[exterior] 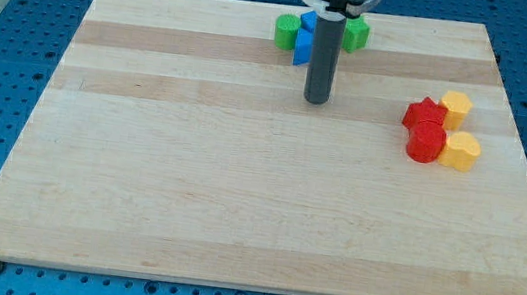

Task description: Move your arm slightly to the down

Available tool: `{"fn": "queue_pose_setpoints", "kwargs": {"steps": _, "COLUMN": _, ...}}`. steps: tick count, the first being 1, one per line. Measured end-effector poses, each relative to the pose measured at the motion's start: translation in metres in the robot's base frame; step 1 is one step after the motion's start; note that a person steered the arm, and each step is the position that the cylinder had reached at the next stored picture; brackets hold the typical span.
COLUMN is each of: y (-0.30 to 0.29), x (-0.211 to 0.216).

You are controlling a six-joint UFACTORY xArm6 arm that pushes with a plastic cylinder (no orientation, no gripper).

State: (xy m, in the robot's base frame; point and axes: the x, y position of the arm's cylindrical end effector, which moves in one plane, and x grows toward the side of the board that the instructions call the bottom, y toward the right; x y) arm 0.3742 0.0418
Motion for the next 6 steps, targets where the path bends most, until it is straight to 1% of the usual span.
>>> {"fn": "queue_pose_setpoints", "kwargs": {"steps": 6, "y": 0.0083, "x": -0.001}}
